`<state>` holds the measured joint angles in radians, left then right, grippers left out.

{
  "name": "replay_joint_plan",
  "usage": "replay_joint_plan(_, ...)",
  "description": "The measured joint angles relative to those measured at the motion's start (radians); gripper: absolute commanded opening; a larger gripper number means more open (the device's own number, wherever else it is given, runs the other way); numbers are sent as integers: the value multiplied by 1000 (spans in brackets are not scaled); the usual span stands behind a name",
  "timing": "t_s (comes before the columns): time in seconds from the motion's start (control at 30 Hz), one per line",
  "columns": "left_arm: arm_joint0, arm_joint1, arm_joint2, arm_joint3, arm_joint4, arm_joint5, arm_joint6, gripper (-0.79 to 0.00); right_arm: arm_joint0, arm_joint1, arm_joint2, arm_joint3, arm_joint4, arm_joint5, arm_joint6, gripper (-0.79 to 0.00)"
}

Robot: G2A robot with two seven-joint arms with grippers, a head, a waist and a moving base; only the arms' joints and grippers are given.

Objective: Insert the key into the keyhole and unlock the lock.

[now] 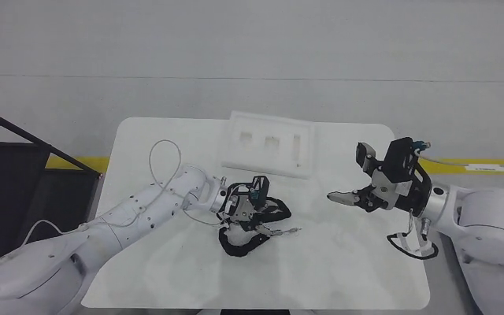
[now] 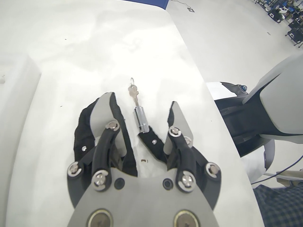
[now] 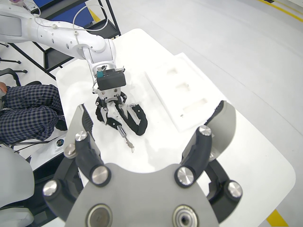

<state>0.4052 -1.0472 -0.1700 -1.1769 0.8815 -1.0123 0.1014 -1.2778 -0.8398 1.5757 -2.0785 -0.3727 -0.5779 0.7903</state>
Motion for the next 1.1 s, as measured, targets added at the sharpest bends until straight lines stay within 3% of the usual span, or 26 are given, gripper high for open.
replay_joint_plan(0.23, -110, -14, -2, 103, 11, 0, 156, 0, 44, -2, -56, 64, 9, -7, -2, 0)
replay_joint_plan(0.57, -294, 28, 0, 197, 185, 0, 481, 0, 212, -24, -195, 269, -80, -112, -136, 0)
replay_joint_plan(0.87, -356, 66, 0, 216, 383, 0, 673, 0, 383, -48, -298, 423, -202, -235, -261, 0)
replay_joint_plan(1.1, -362, 68, 0, 227, 365, 0, 707, 0, 422, -54, -308, 468, -240, -258, -316, 0)
